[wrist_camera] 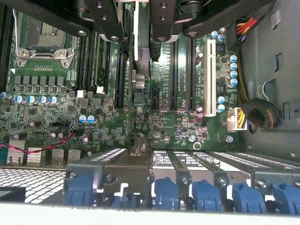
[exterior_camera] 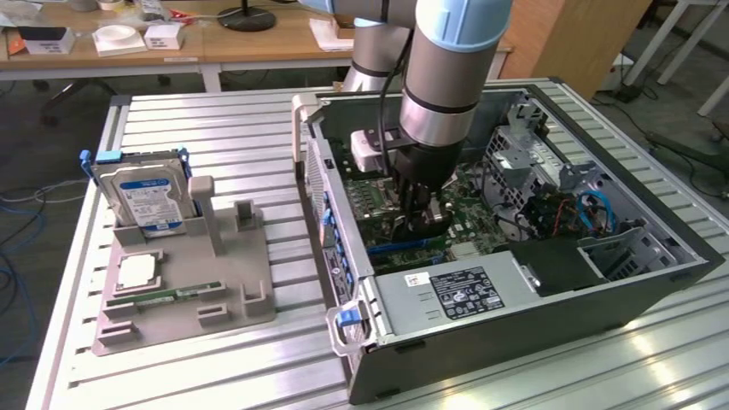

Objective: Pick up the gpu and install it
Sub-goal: 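Insert the gpu into the slot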

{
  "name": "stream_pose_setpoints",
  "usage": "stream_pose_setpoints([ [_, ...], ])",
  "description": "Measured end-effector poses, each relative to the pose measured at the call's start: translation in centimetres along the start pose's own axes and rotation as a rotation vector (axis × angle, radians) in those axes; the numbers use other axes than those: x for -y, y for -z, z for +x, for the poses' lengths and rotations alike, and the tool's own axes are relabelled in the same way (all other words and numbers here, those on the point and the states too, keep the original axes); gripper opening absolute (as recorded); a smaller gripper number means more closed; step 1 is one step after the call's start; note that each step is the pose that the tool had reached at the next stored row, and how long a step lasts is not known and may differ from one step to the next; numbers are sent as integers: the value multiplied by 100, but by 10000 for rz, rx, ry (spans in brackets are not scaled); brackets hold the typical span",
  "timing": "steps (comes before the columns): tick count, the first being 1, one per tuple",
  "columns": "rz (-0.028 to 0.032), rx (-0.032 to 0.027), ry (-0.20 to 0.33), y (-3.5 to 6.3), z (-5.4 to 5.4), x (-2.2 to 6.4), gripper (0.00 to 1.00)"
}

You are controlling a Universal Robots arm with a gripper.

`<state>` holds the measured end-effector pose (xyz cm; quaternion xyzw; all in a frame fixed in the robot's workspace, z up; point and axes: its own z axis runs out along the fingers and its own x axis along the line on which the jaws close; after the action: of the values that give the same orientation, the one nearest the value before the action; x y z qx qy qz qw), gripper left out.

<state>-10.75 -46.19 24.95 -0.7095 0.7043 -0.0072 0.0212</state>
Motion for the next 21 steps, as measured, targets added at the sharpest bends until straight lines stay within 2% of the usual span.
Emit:
stream_pose_setpoints([
  [21, -4, -4, -9, -16, 4, -1, 26],
])
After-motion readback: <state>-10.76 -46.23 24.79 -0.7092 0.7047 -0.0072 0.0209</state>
